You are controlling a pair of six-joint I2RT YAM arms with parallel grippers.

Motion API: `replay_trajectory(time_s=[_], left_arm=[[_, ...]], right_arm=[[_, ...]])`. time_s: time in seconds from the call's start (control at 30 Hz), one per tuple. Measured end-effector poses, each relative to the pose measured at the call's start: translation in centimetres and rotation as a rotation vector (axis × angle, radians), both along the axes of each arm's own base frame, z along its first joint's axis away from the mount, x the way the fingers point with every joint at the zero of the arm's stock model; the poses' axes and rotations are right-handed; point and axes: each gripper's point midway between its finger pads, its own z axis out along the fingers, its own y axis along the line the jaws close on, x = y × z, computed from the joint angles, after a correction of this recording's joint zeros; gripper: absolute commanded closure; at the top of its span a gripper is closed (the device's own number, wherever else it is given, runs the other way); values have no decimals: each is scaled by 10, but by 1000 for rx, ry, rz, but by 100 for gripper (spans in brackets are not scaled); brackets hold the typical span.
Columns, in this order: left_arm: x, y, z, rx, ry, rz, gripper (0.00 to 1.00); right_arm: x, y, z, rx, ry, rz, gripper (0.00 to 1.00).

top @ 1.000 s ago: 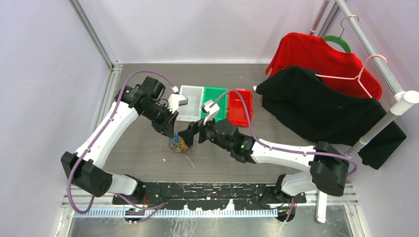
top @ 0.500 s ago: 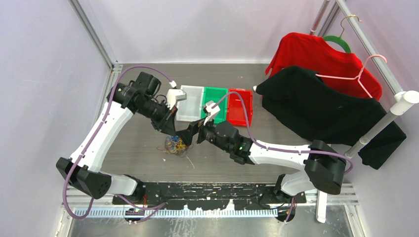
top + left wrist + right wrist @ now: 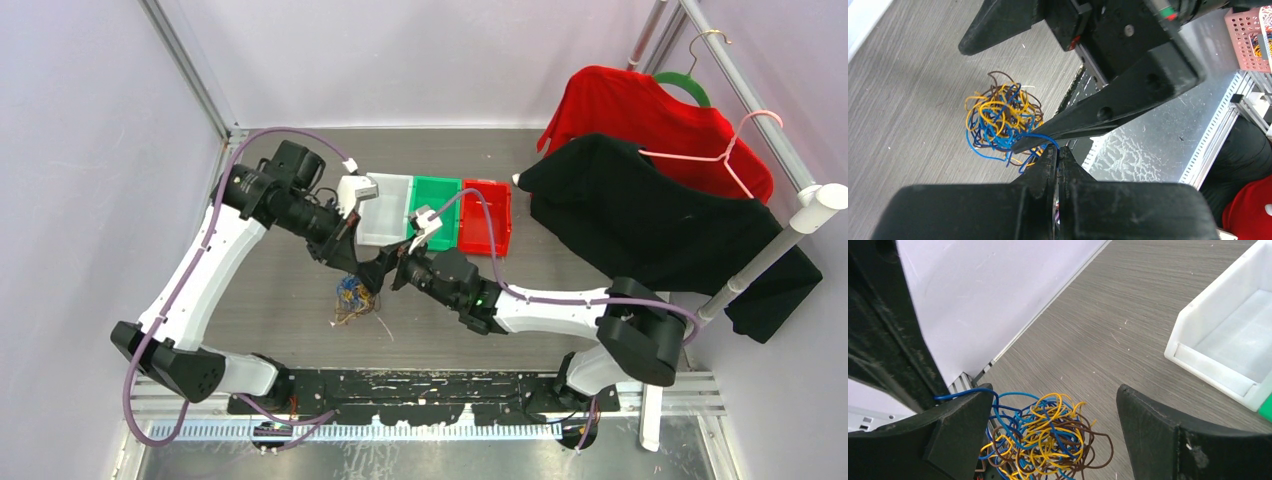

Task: Untangle the cables
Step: Untie the cable.

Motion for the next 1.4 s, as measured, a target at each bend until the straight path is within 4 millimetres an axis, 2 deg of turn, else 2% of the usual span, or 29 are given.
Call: replay_trajectory(time_s=[0.23, 0.37, 0.5, 0.63, 0.9, 1.07, 1.3, 1.4], left_arm=[[-4, -5, 8, -3, 2, -24, 100], [-11, -6, 9, -6, 32, -41, 100], [-13, -8, 19, -18, 34, -54, 100], [-7, -13, 42, -40, -14, -74, 100], [16, -24, 104, -126, -221, -93, 100], [25, -25, 138, -164, -359, -85, 100], [25, -11, 158, -160, -477, 5, 100], [30, -3, 176, -184, -587, 78, 100]], right_arm=[[12, 7, 1, 64, -7, -51, 5], [19, 12, -4, 75, 3, -78, 7], [23, 17, -13, 67, 18, -88, 9], [29, 14, -30, 40, 38, -131, 11], [30, -4, -85, -52, 118, -203, 16], [30, -5, -96, -60, 147, -213, 23], [22, -4, -112, -74, 186, -210, 26], [15, -2, -122, -90, 208, -206, 27]])
